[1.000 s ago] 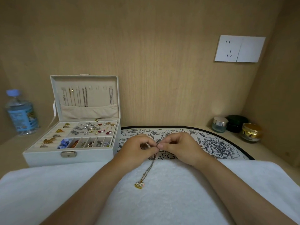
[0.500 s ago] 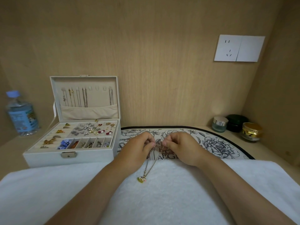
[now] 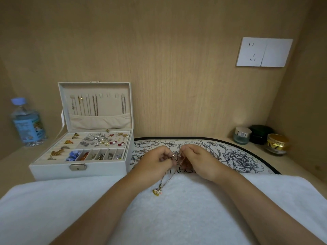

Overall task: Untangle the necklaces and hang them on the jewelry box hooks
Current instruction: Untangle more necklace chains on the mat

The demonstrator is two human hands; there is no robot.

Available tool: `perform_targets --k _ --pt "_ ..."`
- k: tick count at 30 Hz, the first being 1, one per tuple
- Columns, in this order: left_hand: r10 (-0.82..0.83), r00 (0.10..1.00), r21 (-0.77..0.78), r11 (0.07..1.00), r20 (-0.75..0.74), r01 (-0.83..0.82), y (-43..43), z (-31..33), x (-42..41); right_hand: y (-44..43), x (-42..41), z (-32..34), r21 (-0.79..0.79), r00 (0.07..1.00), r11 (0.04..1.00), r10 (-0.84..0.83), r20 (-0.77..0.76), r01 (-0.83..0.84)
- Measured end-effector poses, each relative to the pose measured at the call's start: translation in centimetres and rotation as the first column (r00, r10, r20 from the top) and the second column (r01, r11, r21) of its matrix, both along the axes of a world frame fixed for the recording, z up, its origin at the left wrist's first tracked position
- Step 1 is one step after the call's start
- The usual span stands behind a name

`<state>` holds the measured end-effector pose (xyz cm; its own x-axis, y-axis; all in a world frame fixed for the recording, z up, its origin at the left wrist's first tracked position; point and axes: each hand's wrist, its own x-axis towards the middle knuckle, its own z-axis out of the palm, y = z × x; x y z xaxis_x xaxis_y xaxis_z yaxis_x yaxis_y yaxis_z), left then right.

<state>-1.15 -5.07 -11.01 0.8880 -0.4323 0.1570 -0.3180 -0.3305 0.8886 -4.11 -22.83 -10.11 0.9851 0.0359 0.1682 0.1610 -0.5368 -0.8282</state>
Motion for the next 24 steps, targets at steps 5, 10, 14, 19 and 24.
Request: perform_targets --k 5,10,14,19,24 --pt "-0.055 0.996 -0.07 0.996 -0.068 0.05 0.16 0.69 -0.14 0.2 -0.25 0.03 0.14 0.998 0.989 0.053 -0.02 -0.049" --pt "0.018 0.999 -0.048 0.999 0.051 -0.015 0.47 0.7 0.01 -0.05 -0.34 0.47 0.233 0.998 0.971 0.054 -0.018 -0.049" --pt "0.115 0.992 -0.134 0.985 0.061 -0.106 0.59 0.9 -0.05 -0.17 -0.31 0.46 0.237 0.998 0.971 0.048 -0.043 -0.036" --pt "0.17 0.984 -0.196 0.968 0.052 -0.157 0.39 0.92 -0.33 -0.49 -0.13 0.06 0.115 0.998 0.993 0.026 -0.052 -0.02" --pt "0.063 0.998 -0.164 0.984 -0.007 -0.063 0.17 0.94 -0.5 -0.35 -0.35 0.33 0.027 0.989 0.998 -0.06 0.135 0.057"
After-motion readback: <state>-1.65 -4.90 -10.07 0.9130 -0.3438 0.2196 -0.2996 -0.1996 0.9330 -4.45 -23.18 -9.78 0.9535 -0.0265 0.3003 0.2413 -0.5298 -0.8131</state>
